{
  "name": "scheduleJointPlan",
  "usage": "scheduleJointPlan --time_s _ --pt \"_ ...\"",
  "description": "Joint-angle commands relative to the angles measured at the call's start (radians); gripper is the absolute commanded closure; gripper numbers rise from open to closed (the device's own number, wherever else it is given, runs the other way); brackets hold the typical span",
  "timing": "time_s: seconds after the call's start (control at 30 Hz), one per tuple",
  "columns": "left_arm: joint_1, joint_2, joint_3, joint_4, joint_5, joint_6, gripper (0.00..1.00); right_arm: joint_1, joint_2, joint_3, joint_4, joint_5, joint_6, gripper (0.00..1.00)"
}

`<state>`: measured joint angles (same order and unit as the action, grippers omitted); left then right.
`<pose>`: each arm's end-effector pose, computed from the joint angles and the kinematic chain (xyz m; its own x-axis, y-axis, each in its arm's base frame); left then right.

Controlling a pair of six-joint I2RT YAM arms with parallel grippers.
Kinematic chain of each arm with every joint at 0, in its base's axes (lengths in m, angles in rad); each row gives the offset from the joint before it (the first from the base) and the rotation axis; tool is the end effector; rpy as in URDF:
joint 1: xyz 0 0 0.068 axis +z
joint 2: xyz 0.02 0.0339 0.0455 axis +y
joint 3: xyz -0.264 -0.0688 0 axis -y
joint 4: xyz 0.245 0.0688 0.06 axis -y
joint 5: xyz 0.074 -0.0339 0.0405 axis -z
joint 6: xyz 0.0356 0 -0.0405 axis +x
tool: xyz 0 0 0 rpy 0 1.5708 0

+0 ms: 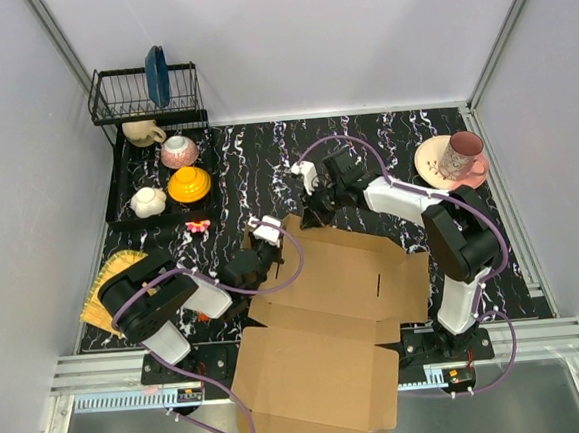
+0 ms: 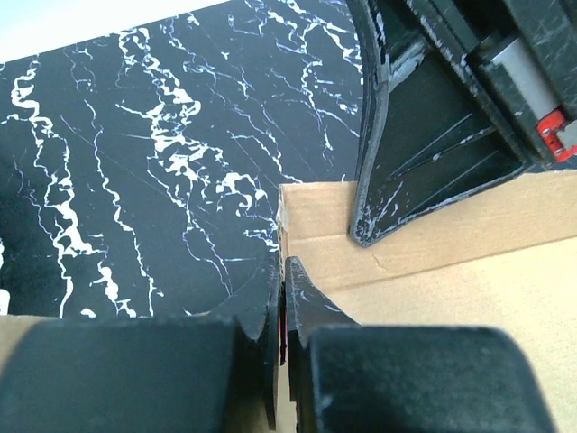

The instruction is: Fold the paper box

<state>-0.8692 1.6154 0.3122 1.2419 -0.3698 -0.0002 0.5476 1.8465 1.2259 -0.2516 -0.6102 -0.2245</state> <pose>0.1786 -0.1914 0.1503 -0.0396 0.0466 -0.9981 0.4793 0.8774 0.0219 0.3244 0.2217 0.1949 -0.4723 -0.5017 -0.7247 -0.8683 0.4063 0.2846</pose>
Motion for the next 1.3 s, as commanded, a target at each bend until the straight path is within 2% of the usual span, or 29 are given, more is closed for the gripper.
scheduleJointPlan --time_s 0.0,0.03,0.13,0.17,0.27,0.4,0.53,0.63,0.8,0.83,0.9,0.93,1.0,1.13,1.27 --pt "-0.005 0.0 0.034 0.424 -0.073 0.003 0.95 0.0 -0.055 -0.04 -0.005 0.107 -0.001 1.0" --pt "-0.005 0.0 0.037 0.424 -0.083 0.002 0.9 0.0 -0.076 -0.043 -0.008 0.125 -0.001 1.0" --pt "-0.005 -0.015 0.048 0.421 -0.129 -0.016 0.47 0.003 -0.121 -0.046 -0.029 0.237 -0.009 1.0" --pt "-0.005 -0.026 0.053 0.415 -0.168 -0.029 0.29 0.006 -0.134 -0.045 -0.035 0.318 -0.012 1.0" --pt "-0.004 -0.093 0.06 0.346 -0.211 -0.032 0.16 0.011 -0.2 -0.043 -0.052 0.468 -0.039 1.0" --pt "-0.005 -0.227 0.111 0.092 -0.241 -0.043 0.13 0.018 -0.269 -0.049 -0.054 0.64 -0.076 1.0" --pt "-0.005 -0.383 0.126 -0.204 -0.316 -0.124 0.12 0.047 -0.351 -0.115 0.027 0.809 -0.133 1.0" --pt "-0.004 -0.452 0.12 -0.332 -0.366 -0.162 0.12 0.072 -0.395 -0.193 0.119 0.912 -0.167 1.0" --pt "0.028 -0.448 0.125 -0.395 -0.383 -0.229 0.09 0.1 -0.421 -0.33 0.314 1.003 -0.157 1.0" --pt "0.059 -0.45 0.134 -0.451 -0.37 -0.256 0.07 0.106 -0.415 -0.354 0.336 1.017 -0.159 1.0" --pt "0.116 -0.453 0.18 -0.534 -0.227 -0.343 0.05 0.114 -0.405 -0.374 0.389 1.046 -0.17 1.0" --pt "0.169 -0.448 0.204 -0.64 -0.184 -0.371 0.05 0.12 -0.391 -0.396 0.415 1.078 -0.199 1.0" --pt "0.209 -0.422 0.284 -0.756 -0.08 -0.406 0.05 0.13 -0.379 -0.411 0.471 1.096 -0.239 1.0" --pt "0.248 -0.41 0.335 -0.817 0.028 -0.362 0.03 0.141 -0.377 -0.428 0.532 1.104 -0.26 1.0" --pt "0.248 -0.411 0.337 -0.904 0.142 -0.389 0.05 0.14 -0.369 -0.404 0.538 1.074 -0.266 1.0"
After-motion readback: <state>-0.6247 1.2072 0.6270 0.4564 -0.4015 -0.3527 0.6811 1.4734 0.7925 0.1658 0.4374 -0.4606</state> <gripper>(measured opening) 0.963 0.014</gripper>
